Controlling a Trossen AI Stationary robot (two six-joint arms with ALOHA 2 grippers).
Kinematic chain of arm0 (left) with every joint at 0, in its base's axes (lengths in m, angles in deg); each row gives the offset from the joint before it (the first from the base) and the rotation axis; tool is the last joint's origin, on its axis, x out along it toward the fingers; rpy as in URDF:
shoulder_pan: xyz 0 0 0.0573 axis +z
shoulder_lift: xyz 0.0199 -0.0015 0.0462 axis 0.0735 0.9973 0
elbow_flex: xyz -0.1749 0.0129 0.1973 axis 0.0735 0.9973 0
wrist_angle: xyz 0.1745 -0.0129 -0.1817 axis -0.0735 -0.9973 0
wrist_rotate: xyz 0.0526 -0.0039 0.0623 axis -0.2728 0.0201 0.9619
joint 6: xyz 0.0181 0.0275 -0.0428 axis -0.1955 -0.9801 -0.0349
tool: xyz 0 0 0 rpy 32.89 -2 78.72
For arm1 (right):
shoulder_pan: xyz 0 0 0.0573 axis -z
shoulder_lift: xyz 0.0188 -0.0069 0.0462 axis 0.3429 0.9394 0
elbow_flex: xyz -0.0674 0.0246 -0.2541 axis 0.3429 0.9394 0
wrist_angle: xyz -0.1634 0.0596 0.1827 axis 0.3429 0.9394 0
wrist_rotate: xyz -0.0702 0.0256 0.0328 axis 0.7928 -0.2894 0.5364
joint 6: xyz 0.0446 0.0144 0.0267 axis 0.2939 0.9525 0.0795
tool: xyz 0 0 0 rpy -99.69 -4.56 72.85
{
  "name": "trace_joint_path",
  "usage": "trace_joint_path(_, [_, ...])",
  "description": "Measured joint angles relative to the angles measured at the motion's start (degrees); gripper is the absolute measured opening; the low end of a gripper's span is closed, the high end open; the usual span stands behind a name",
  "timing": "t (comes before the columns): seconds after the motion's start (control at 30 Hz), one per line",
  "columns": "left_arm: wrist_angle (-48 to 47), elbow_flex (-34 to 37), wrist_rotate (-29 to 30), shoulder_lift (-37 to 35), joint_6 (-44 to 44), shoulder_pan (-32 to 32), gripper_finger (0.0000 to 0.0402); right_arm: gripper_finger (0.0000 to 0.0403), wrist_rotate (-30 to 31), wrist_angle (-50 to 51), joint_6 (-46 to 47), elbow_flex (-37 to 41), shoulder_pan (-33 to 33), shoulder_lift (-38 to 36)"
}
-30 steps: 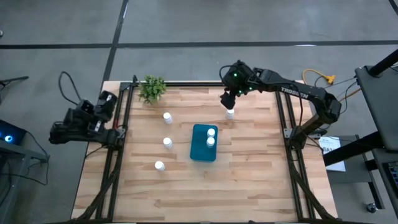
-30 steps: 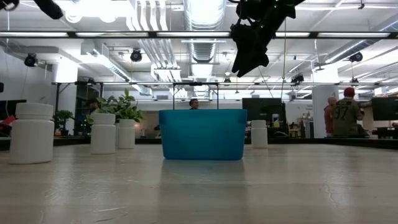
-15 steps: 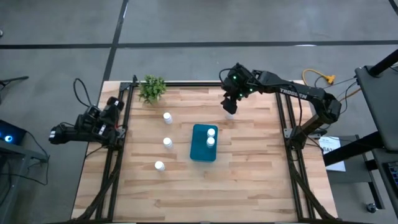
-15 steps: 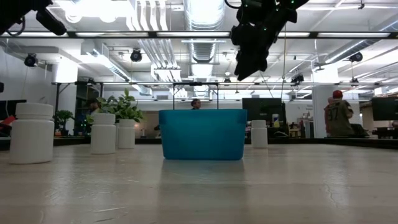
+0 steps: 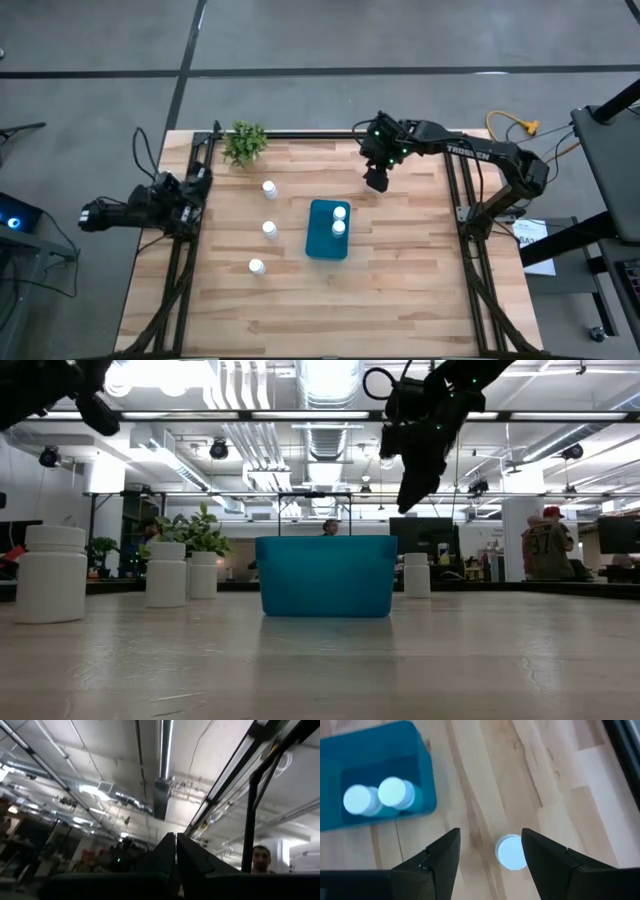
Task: Pick and place pill bottles into a basket
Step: Put the white pill bottle into the blue container
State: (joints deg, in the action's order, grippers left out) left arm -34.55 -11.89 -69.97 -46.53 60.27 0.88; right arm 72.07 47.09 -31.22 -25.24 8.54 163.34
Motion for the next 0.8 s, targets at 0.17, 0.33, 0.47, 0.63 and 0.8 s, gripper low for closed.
trace_joint_path(0.17, [-7.7, 0.0, 1.9, 0.0, 0.0, 0.0, 0.0, 0.0203, -0.2, -0.2, -2.7, 0.9, 0.9, 0.0])
trace_joint_path(0.33, [-10.5, 0.0, 3.5, 0.0, 0.1, 0.0, 0.0, 0.0203, -1.0, -0.4, -4.1, 0.9, 3.1, 0.0])
trace_joint_path(0.47, [-10.6, 0.1, 3.7, 0.0, 0.1, 0.0, 0.0, 0.0203, -2.5, -1.4, -5.8, 0.9, 4.3, 0.0])
trace_joint_path(0.63, [-12.2, 0.1, 3.7, 0.1, 0.1, 0.0, 0.0, 0.0203, -2.6, -1.6, -8.8, 0.9, 4.2, 0.0])
trace_joint_path(0.8, [-14.1, 0.1, 3.7, 0.0, 0.0, 0.0, 0.0, 0.0203, -2.6, -2.0, -8.9, 1.9, 4.4, 1.0])
